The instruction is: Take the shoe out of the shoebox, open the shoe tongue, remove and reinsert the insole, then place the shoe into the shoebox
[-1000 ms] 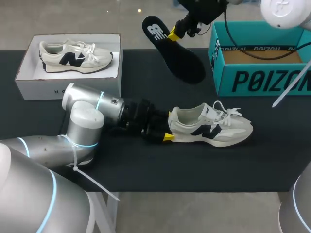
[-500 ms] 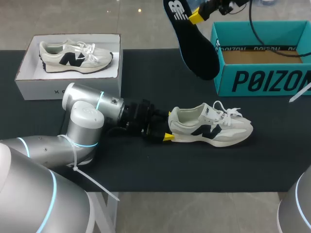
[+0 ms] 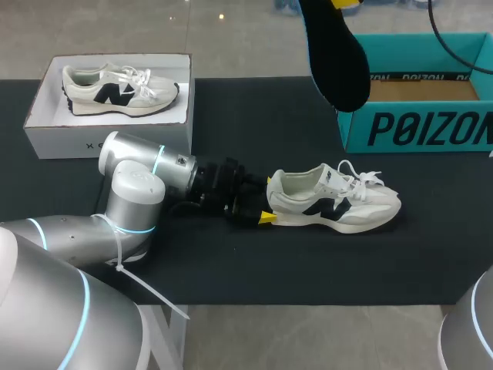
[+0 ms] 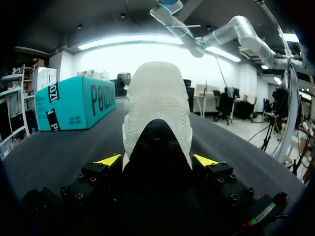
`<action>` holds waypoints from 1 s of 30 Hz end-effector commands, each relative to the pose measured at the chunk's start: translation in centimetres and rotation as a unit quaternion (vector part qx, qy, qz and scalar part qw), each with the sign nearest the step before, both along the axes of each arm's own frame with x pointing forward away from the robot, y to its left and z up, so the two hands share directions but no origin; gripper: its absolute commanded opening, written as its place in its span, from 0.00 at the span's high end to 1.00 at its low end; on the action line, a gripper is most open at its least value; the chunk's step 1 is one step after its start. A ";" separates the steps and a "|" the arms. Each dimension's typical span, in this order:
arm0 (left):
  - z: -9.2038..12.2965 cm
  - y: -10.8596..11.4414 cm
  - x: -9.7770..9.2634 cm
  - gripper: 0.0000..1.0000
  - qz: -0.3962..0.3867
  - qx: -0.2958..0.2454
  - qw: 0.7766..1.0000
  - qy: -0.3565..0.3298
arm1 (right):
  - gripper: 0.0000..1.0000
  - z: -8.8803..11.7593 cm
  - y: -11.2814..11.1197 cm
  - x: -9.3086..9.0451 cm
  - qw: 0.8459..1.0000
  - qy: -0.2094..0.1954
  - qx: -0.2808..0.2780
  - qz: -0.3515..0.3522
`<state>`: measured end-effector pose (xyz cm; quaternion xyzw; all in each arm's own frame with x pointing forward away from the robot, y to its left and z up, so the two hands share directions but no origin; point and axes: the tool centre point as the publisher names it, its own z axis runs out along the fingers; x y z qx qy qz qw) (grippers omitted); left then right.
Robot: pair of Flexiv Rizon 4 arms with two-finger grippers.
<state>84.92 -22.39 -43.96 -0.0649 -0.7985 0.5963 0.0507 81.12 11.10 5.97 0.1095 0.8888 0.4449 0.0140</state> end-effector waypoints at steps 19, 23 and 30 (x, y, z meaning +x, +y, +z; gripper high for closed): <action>-0.4 -0.1 0.1 1.00 0.000 0.000 1.000 0.000 | 1.00 2.5 -1.0 -3.6 0.997 -0.006 0.018 -0.075; -0.4 -0.1 0.1 1.00 0.000 0.000 1.000 0.000 | 1.00 3.1 -0.7 -6.0 0.994 -0.008 0.030 -0.105; -0.4 -0.1 0.1 1.00 0.000 0.000 1.000 0.000 | 1.00 2.7 1.3 -8.5 0.990 -0.006 0.058 -0.129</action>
